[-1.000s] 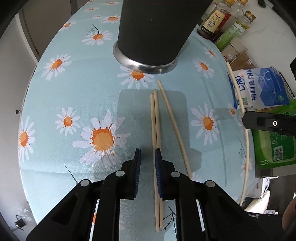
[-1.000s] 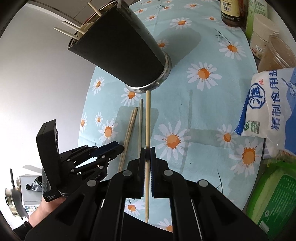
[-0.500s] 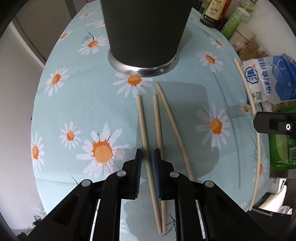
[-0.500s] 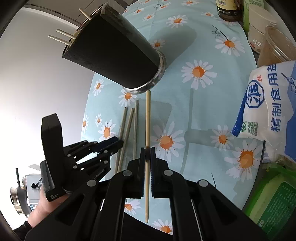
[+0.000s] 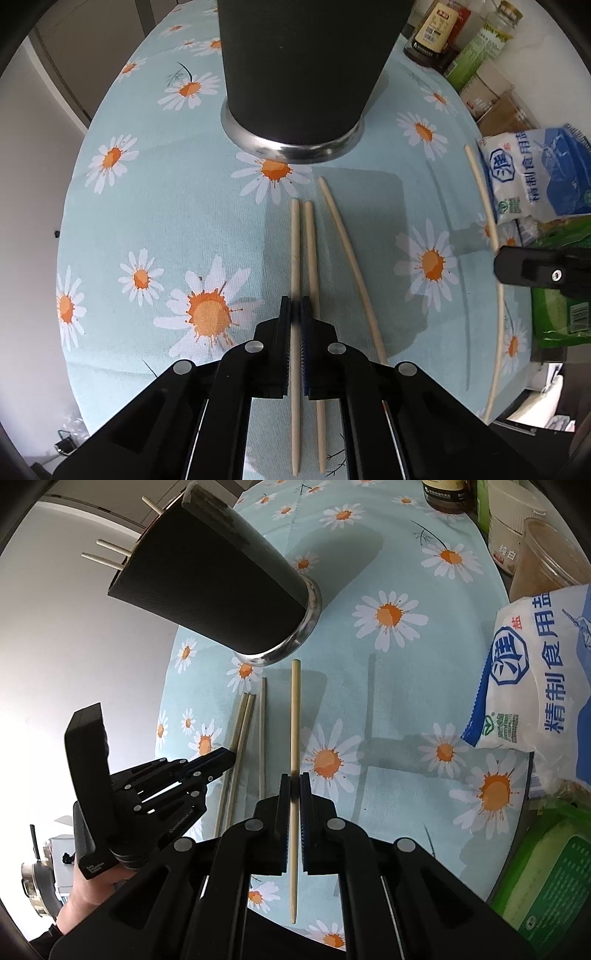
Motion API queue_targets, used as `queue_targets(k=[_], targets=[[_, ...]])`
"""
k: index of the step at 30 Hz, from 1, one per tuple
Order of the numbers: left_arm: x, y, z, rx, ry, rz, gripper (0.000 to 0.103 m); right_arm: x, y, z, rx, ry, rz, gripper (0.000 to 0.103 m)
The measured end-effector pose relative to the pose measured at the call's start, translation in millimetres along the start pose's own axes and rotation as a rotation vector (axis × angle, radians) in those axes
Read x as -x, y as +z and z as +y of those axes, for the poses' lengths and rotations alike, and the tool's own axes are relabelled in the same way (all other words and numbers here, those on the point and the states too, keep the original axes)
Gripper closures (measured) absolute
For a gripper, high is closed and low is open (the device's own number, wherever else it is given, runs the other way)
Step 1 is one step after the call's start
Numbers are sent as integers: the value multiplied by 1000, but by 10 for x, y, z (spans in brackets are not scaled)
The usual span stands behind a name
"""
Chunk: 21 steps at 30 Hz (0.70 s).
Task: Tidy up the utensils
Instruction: 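Grasp another chopstick with the left gripper while the right holds its chopstick, then lift both chopsticks over the black holder and open both grippers inside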
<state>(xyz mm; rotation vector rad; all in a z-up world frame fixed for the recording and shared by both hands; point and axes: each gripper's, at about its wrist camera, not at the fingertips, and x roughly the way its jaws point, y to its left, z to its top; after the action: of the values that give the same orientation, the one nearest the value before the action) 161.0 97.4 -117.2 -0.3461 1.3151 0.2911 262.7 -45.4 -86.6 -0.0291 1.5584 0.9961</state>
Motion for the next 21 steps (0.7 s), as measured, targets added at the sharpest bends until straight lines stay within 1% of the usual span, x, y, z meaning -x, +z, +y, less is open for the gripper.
queue_targets(k=[5,6,10,15,21], targets=[[153,-47,116,-12,-48,-46,99,-38,-27,99,-17,-30,-14,97],[183,-52,138,-17,-57,-36,99,-40,-31,126,-19,-34,-19,97],[373,-71,213,-30,-96,-75,99,-37,-55,296,-22,-43,-43,97],[614,-129,266,-46,-150,-126,99,-24,-79,482,-9,-34,-71,97],[859,-157,360,-53,-216,-182,99,26,-71,719,21,-14,-130,97]])
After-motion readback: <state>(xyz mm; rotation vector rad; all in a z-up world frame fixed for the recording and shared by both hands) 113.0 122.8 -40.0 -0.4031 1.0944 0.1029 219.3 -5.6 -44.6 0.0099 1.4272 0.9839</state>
